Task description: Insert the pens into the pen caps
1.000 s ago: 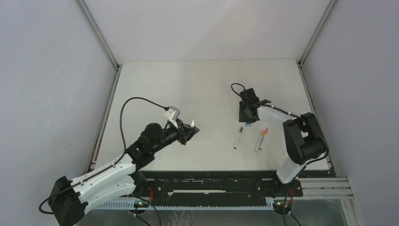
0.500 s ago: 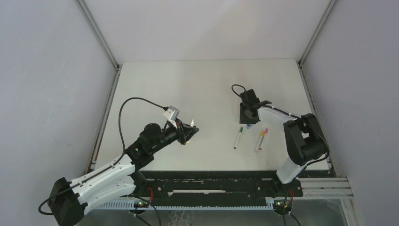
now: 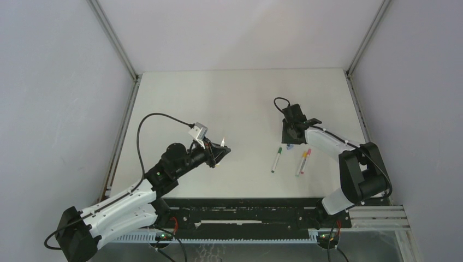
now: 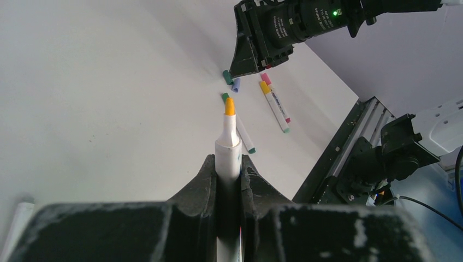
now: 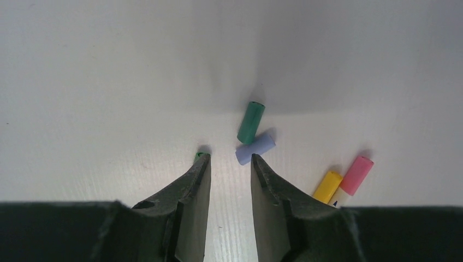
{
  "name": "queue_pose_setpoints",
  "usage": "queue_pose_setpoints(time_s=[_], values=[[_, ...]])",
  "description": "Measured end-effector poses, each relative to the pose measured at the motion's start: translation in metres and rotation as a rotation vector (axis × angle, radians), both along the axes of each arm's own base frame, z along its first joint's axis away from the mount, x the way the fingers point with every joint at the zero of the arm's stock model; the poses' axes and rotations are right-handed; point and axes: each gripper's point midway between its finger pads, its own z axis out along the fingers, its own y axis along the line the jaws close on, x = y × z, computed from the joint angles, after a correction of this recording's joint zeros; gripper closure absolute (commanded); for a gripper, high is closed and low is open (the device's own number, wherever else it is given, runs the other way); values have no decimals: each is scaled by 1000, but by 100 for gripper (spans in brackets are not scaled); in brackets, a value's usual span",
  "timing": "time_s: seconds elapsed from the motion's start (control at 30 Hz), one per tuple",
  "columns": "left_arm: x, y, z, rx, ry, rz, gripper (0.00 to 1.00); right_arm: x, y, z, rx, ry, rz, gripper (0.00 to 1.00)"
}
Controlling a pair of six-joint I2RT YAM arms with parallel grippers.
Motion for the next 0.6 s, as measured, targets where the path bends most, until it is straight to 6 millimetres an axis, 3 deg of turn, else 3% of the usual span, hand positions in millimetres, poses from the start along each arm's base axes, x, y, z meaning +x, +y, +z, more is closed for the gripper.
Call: queue_pose_setpoints(time_s=[0.6], values=[[-3, 5, 7, -14, -13, 9, 100, 16, -12, -31, -90, 77, -73, 76]])
